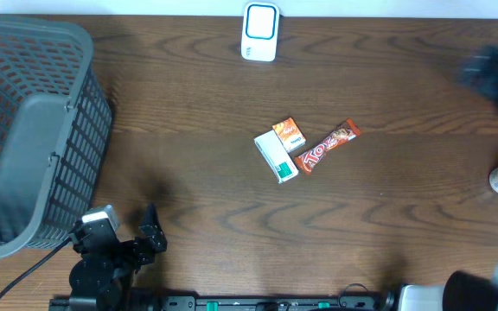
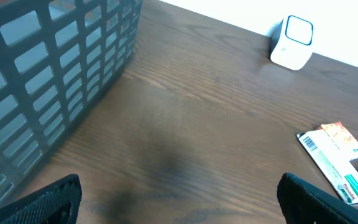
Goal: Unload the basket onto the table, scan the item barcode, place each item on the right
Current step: 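Move the right gripper back over the white Panadol box, then grasp the Panadol box with the right gripper and lift it, then carry the Panadol box up to the scanner, then hold the Panadol box barcode under the scanner, turning it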
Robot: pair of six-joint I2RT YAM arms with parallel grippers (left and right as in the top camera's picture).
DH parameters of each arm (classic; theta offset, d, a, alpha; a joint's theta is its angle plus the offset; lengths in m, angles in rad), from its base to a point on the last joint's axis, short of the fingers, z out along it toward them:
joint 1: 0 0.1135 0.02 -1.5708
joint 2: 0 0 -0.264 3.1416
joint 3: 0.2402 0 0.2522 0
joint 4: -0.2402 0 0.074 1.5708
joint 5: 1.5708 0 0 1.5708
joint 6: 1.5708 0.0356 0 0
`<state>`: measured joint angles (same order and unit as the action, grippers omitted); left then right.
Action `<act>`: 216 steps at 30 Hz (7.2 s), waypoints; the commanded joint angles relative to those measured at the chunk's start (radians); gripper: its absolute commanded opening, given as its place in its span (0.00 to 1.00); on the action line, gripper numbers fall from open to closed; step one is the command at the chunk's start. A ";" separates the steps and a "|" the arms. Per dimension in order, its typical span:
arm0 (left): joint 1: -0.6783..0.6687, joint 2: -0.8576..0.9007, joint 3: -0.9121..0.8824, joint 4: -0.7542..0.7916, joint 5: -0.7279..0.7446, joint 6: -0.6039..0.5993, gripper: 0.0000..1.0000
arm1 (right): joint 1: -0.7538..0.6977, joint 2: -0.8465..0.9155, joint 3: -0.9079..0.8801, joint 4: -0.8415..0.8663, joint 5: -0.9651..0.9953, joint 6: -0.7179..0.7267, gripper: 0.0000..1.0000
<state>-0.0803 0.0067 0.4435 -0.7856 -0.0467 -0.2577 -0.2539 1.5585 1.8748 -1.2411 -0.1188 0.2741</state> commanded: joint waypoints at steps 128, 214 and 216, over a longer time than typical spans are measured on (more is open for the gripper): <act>-0.003 -0.001 -0.001 0.000 0.010 0.013 0.98 | 0.639 0.372 -0.092 0.352 -0.664 -0.421 0.38; -0.003 -0.001 -0.001 0.000 0.010 0.013 0.98 | 0.608 0.915 -0.071 1.079 0.378 0.145 0.99; -0.003 -0.001 -0.001 0.000 0.010 0.013 0.98 | 0.600 0.917 -0.071 1.082 0.391 0.145 0.99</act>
<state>-0.0803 0.0067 0.4435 -0.7856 -0.0463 -0.2577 0.3515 2.4466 1.7973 -0.1543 0.2520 0.3710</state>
